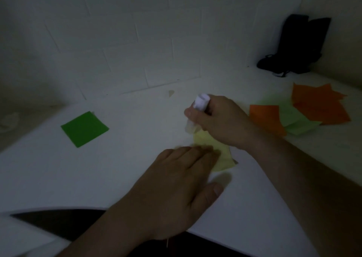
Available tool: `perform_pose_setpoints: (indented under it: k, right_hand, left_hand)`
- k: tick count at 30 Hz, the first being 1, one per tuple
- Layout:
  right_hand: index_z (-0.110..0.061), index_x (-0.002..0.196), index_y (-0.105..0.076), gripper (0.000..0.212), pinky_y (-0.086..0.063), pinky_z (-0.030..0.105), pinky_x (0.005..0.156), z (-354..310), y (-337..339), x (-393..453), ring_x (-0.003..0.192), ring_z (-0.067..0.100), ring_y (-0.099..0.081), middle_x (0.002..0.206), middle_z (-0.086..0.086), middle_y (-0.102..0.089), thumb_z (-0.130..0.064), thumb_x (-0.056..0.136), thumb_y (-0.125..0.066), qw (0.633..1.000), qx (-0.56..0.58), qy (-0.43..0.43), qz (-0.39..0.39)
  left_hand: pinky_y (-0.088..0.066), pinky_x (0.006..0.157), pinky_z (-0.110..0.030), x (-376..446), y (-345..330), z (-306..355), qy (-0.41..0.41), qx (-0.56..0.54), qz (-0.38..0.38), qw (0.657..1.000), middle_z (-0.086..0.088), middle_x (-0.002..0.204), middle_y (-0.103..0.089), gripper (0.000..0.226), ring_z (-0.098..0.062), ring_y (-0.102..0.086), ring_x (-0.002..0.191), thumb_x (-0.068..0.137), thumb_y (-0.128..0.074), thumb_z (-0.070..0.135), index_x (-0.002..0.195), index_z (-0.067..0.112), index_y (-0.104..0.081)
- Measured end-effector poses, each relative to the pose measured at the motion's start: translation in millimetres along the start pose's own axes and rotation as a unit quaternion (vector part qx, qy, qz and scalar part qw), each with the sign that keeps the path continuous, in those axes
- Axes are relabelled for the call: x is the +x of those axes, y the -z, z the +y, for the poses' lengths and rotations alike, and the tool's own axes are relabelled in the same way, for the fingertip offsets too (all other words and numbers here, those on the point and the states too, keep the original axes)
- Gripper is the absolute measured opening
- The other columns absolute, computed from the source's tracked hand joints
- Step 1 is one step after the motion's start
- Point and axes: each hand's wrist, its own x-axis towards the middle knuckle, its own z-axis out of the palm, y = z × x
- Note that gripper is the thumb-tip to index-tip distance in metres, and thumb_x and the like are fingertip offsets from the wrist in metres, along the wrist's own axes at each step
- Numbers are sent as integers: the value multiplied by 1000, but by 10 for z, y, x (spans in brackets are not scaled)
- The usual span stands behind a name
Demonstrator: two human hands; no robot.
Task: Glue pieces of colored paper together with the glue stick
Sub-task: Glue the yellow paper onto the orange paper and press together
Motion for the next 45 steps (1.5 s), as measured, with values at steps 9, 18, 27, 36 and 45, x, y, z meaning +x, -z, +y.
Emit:
perform_pose_setpoints:
  k: [9,18,27,36,45]
  right_hand:
    - [-19,75,-64,33,-44,18,63,143,267,8,68,5,-63,75,-2,-71,-42,99,-59,996,-78,22,48]
    - [-16,79,-63,30,-44,24,66,64,132,-29,72,11,-61,76,2,-68,-41,95,-63,995,-94,27,-31]
    - [-21,80,-65,25,-53,34,75,263,319,-35,75,9,-66,79,-4,-71,-44,90,-65,996,-89,2,-24]
    - [-19,82,-67,28,-51,30,75,333,437,-30,75,4,-64,82,-5,-71,-45,91,-65,994,-103,11,-42]
    - [-45,72,-52,25,-32,6,62,226,521,-48,71,-18,-52,68,-11,-57,-43,93,-64,979,-198,43,-26]
  left_hand:
    - [-19,117,-32,46,-20,48,29,13,4,999,8,168,-28,74,-11,-23,153,103,-5,68,159,29,-35]
    - [-21,118,-35,50,-17,33,25,16,-16,999,8,168,-25,73,-11,-21,152,103,-4,68,159,30,-31]
    - [-15,121,-34,56,-8,29,26,13,-20,999,10,169,-20,74,-9,-16,153,102,-2,69,161,32,-26]
    - [-8,121,-31,50,-18,23,28,11,-26,999,13,171,-9,74,-6,-6,155,101,-1,69,163,33,-18]
    - [-10,124,-41,67,-32,5,-2,8,-39,999,24,170,0,58,-8,3,157,104,-2,67,160,50,-3]
